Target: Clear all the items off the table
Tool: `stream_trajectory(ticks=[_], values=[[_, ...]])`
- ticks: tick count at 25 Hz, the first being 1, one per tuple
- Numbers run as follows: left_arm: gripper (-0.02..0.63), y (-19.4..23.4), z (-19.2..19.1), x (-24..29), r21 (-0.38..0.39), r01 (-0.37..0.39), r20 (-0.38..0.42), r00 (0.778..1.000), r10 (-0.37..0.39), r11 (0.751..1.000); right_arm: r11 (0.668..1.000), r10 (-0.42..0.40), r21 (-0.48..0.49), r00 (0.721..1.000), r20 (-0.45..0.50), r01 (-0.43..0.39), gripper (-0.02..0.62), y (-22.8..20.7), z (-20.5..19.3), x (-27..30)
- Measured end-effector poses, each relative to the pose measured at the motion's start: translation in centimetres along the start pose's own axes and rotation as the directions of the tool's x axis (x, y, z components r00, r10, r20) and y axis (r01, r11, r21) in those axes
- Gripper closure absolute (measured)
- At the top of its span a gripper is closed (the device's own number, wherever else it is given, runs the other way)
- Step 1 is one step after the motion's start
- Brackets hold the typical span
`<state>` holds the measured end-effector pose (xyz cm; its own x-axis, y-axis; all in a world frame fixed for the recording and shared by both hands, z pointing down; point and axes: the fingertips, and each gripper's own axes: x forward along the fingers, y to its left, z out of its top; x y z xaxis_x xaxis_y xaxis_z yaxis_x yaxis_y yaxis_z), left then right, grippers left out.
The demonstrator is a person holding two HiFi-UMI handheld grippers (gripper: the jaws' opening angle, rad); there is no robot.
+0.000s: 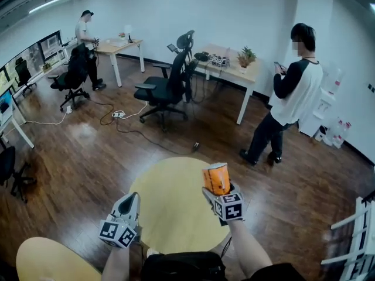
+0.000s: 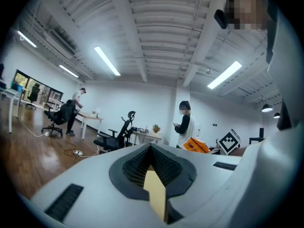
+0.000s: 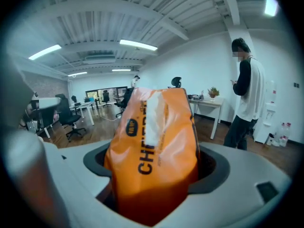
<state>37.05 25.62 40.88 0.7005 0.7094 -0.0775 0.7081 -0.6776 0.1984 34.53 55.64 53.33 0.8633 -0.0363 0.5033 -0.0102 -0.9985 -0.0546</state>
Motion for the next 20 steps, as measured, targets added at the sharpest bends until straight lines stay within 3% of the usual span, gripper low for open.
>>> stream_trajectory(ticks=[4,7,10,13,17,20], values=[[0.614,2.1,0.8,-6.7,0.004,-0.152,0.033,0.988,0.152,0.988,0.988,0.142,-0.067,0.990,0.013,-0.141,0.155,6.1,2.5,2.5],[0.614,5.4,1.8,-13.7,0.007,-0.313,0.068,0.948,0.312,0.950,0.960,0.252,-0.125,0.968,0.011,-0.249,0.155,12.4,4.1,4.2],[0.614,8.2,3.4,-20.6,0.005,-0.458,0.132,0.882,0.453,0.889,0.914,0.362,-0.201,0.932,0.012,-0.352,0.155,19.4,5.6,5.0],[0.614,9.3,5.1,-27.3,0.009,-0.572,0.191,0.807,0.560,0.821,0.847,0.471,-0.272,0.882,-0.015,-0.457,0.155,27.1,6.0,5.2],[0.614,10.1,6.3,-36.6,-0.003,-0.690,0.242,0.702,0.670,0.724,0.735,0.595,-0.350,0.800,-0.079,-0.581,0.155,38.3,4.4,3.7],[0.614,9.5,6.8,-43.8,-0.022,-0.773,0.275,0.605,0.747,0.634,0.625,0.672,-0.415,0.726,-0.145,-0.661,0.155,46.2,2.5,1.5]])
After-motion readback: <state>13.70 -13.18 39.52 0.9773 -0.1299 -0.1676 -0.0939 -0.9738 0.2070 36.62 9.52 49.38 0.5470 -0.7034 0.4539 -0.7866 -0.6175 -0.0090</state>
